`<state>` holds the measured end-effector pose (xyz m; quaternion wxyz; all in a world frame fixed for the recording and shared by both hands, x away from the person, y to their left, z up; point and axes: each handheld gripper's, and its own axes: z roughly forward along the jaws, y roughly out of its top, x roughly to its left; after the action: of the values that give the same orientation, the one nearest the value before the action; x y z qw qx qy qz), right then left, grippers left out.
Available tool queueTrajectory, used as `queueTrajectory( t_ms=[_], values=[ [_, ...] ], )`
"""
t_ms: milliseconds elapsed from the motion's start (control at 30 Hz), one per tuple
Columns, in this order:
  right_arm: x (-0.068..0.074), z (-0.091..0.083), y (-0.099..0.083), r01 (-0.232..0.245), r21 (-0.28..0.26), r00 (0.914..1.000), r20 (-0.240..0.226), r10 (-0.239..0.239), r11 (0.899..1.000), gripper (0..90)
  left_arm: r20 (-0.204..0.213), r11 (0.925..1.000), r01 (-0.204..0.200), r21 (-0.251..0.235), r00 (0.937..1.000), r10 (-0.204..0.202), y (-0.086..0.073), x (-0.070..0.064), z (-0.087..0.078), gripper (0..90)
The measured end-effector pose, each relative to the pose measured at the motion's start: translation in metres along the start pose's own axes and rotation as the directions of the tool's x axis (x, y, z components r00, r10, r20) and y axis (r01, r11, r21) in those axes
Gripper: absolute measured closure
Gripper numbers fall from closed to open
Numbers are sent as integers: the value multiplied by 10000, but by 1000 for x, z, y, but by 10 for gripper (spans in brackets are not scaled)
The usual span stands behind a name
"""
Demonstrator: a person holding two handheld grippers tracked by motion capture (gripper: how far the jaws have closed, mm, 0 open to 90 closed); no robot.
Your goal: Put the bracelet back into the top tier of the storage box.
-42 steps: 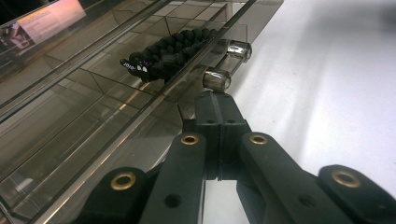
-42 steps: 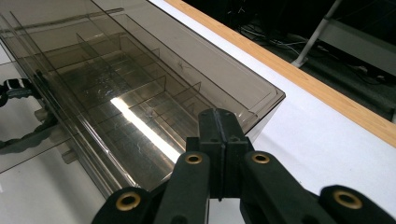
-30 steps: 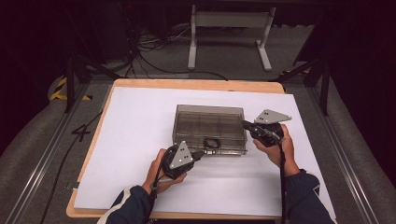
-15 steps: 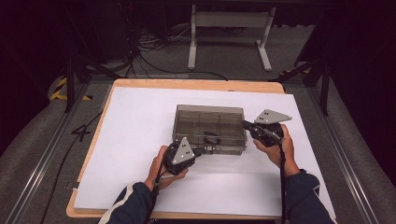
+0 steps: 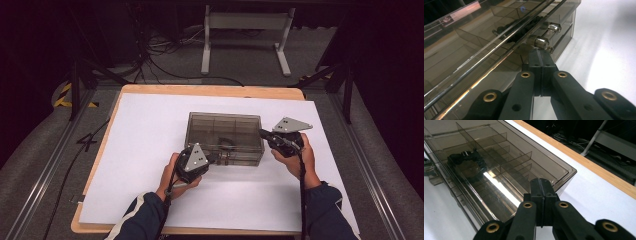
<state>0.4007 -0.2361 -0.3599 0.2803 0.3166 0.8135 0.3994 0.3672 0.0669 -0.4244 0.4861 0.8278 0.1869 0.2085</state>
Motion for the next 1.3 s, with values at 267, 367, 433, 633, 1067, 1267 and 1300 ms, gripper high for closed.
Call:
queueTrajectory(
  t_ms=[267,367,433,633,1067,1267,1300],
  values=[
    [0,0,0,-15,-26,10000,-23,15,10000,900,-165,9999,138,2,9998,-138,0,5,1,897],
    [0,0,0,-19,-35,10000,-26,19,10000,900,-144,10000,83,54,9999,-83,0,4,4,897],
    [0,0,0,-18,-38,10000,-11,18,10000,900,-136,9999,-34,108,9999,36,1,4,5,897],
    [0,0,0,88,24,10000,21,-88,10000,900,-65,9998,-107,191,9999,108,1,6,3,897],
    [1,0,1,106,61,9999,95,-107,9999,900,0,9994,-160,310,9999,160,1,8,1,897],
    [2,0,1,152,73,9998,134,-153,9999,900,-18,9993,-164,339,9999,165,1,8,1,897],
    [2,0,1,165,88,9997,151,-166,9998,900,-26,9993,-169,328,9999,170,1,8,1,897]
  ],
)
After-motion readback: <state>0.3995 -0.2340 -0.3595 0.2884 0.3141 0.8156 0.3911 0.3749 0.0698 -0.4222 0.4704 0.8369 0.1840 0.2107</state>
